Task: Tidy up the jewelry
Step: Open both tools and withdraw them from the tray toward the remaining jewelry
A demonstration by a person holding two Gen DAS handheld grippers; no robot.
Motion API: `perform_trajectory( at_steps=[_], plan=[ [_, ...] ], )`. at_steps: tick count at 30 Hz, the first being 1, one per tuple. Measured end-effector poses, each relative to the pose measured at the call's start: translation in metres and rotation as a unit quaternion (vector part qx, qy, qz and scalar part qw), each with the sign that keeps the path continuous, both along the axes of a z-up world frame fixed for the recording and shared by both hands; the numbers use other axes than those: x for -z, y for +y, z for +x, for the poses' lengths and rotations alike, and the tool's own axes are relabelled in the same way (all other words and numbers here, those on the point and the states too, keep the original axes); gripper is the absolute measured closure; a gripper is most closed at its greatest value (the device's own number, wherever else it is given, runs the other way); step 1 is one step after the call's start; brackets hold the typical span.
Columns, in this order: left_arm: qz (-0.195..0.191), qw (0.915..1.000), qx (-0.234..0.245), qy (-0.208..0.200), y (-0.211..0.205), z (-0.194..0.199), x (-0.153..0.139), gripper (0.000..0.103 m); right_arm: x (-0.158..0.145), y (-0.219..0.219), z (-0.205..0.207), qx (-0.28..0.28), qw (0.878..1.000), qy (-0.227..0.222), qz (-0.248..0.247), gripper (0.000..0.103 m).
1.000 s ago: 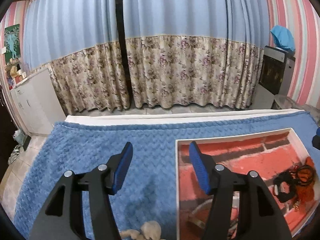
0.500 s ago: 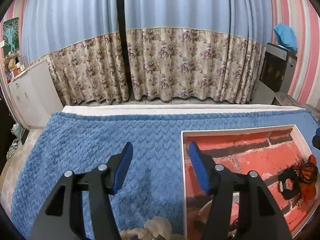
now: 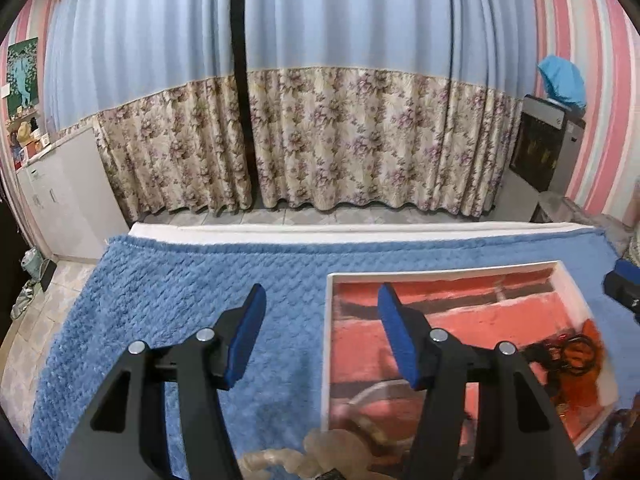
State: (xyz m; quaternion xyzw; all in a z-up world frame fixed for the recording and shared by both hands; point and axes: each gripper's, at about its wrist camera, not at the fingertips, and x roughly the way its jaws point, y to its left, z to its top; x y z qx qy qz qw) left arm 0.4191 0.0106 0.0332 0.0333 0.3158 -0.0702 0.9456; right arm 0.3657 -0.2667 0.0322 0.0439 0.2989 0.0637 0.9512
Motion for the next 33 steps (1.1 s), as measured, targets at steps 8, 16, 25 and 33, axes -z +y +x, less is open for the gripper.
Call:
perform_trajectory(
  at_steps=[8,16,25,33],
  plan=[
    [-0.019,0.999,0.041,0.0,-0.053,-0.021,-0.014,0.045,-0.007,-0.011,-0.014,0.003,1.0,-0.003,0.002,0.036],
    [-0.024,0.9971,0.072,0.01,-0.09,-0.034,-0.007,0.045,-0.009,-0.032,-0.031,0.013,1.0,-0.003,0.005,0.036],
    [-0.014,0.9977,0.067,0.0,-0.096,-0.063,-0.017,0.044,-0.013,-0.05,-0.064,0.02,1.0,-0.005,0.004,0.036],
    [-0.027,0.9974,0.066,0.004,-0.096,-0.117,-0.012,0.042,-0.003,-0.067,-0.12,0.033,0.999,0.006,-0.007,0.036]
  ],
)
